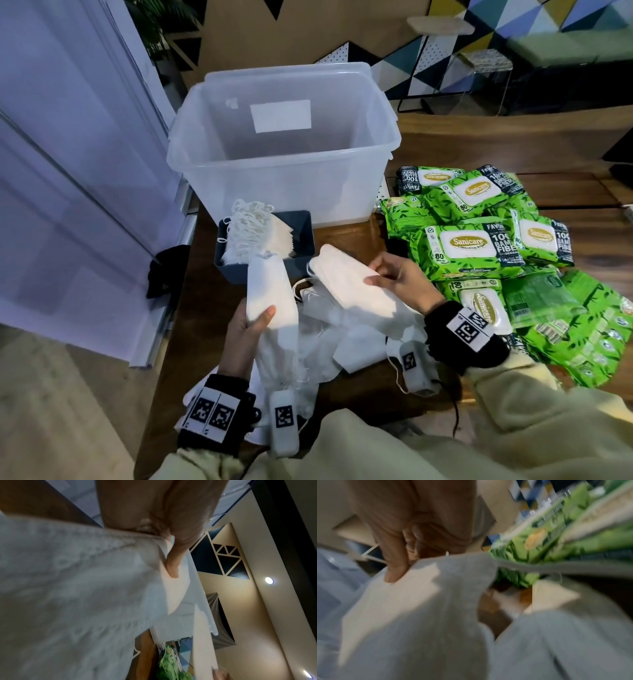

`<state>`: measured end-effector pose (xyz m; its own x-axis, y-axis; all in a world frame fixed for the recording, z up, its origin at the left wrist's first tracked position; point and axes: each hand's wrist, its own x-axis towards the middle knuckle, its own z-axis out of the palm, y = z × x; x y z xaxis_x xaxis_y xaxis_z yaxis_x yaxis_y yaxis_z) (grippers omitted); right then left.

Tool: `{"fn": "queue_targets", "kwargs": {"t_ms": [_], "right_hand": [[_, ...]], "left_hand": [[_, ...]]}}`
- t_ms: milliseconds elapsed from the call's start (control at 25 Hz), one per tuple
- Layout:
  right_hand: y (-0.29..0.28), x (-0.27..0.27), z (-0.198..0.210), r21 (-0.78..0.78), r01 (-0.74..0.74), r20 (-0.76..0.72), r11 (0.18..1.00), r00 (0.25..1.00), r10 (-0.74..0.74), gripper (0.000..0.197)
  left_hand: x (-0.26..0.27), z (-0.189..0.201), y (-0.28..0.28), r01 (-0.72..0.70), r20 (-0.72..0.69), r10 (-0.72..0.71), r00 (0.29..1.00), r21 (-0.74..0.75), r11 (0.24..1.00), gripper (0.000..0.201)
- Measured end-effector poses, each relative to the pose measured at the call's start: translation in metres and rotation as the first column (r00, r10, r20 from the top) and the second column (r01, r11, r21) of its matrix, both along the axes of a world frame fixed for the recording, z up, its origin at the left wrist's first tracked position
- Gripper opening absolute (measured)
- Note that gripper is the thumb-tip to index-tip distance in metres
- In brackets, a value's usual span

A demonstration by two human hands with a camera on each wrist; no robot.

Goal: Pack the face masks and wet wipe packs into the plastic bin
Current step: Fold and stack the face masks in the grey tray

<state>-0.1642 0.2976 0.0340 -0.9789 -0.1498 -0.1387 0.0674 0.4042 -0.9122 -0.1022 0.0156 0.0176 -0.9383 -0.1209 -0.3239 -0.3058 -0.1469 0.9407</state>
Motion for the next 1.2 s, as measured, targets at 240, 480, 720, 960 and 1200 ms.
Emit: {"fn": "queue_targets", "kwargs": {"t_ms": [240, 480, 720, 960, 1200], "right_hand": [[-0.038, 0.026, 0.009, -0.453, 0.15, 0.309, 0.879, 0.951, -0.003, 0.034], [-0.07, 0.026, -0.003, -0.178, 0.062, 0.263, 0.982, 0.965, -0.014, 0.047], [-0.079, 0.027, 0.008, 0.107, -0.073, 0.11, 0.992, 0.992, 0.062, 0.054], [-0.1, 0.029, 0.01, 0.246, -0.186, 0.118, 0.951, 0.98, 0.161, 0.063], [-0.112, 0.032, -0.01, 0.248, -0.314, 0.175, 0.916, 0.945, 0.277, 0.06]], "left_hand": [[-0.005, 0.001, 0.036, 0.034, -0.007, -0.033, 0.999, 0.042, 0.999, 0.032], [-0.007, 0.007, 0.048, 0.03, 0.058, -0.039, 0.998, 0.151, 0.988, 0.025], [-0.005, 0.005, 0.041, 0.045, 0.076, -0.057, 0.995, 0.152, 0.987, 0.027], [-0.009, -0.003, 0.037, 0.009, 0.163, -0.026, 0.986, 0.1, 0.995, 0.034], [-0.004, -0.006, 0.022, 0.067, 0.118, -0.058, 0.991, -0.066, 0.996, 0.027]]}}
